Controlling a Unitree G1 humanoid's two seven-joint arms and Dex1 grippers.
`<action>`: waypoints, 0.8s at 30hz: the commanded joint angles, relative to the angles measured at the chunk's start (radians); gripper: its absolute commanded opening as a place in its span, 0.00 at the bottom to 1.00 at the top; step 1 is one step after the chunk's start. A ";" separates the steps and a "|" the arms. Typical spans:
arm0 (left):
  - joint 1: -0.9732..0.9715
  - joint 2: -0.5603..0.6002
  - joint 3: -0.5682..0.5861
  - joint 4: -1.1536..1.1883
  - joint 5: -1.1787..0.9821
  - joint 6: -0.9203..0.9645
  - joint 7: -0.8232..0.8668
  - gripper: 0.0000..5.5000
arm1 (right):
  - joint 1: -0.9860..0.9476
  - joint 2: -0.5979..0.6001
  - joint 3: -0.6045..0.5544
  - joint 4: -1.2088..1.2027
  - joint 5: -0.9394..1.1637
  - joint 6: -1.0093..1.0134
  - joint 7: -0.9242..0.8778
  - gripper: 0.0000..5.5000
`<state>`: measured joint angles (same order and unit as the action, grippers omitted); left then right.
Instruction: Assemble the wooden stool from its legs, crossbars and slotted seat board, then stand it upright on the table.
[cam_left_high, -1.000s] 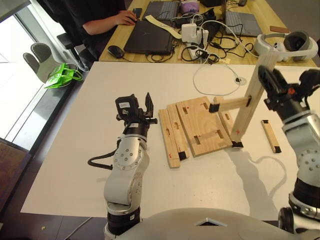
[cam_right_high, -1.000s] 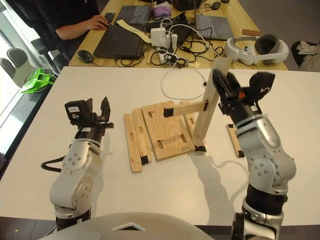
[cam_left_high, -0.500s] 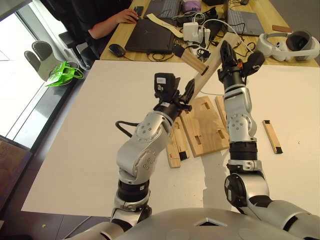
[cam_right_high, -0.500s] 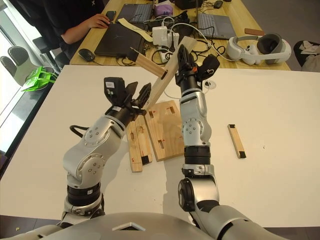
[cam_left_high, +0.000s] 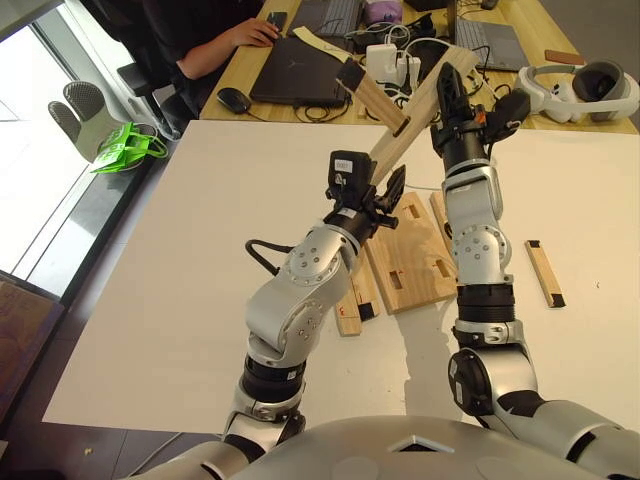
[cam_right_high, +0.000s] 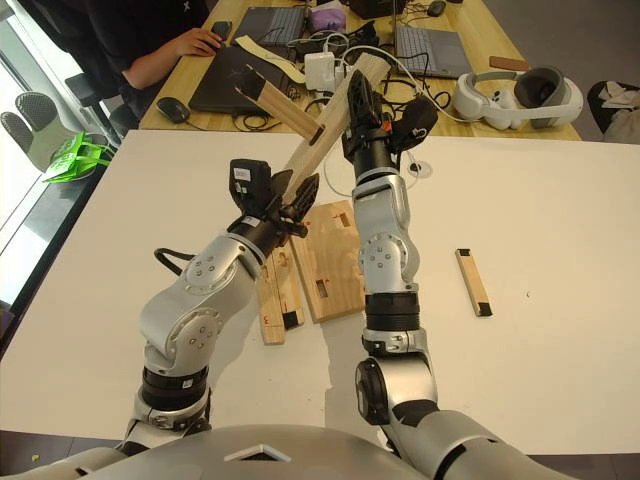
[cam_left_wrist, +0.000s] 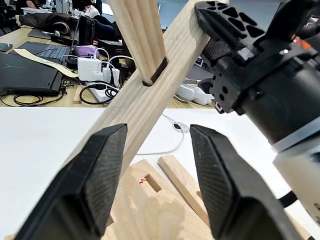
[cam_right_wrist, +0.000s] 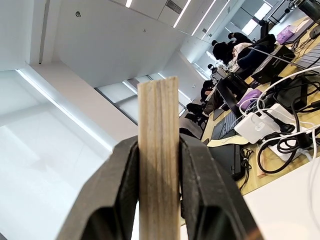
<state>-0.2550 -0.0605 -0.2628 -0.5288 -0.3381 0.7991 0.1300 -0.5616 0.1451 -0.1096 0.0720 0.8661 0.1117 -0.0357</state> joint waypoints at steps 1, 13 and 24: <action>0.019 -0.005 0.000 0.012 0.052 -0.015 0.012 0.42 | -0.036 0.156 0.045 -0.166 0.105 0.083 -0.097 0.18; 0.084 0.017 0.051 -0.035 0.140 -0.049 0.024 0.42 | 0.179 -0.263 -0.087 -0.489 0.513 0.534 -0.185 0.18; 0.121 0.009 0.059 -0.060 0.190 -0.066 0.027 0.42 | 0.236 -0.481 -0.112 -0.515 0.729 0.670 -0.107 0.18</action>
<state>-0.1458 -0.0412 -0.2183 -0.5899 -0.1656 0.7309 0.1417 -0.3175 -0.3125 -0.2242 -0.4200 1.5360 0.7604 -0.1773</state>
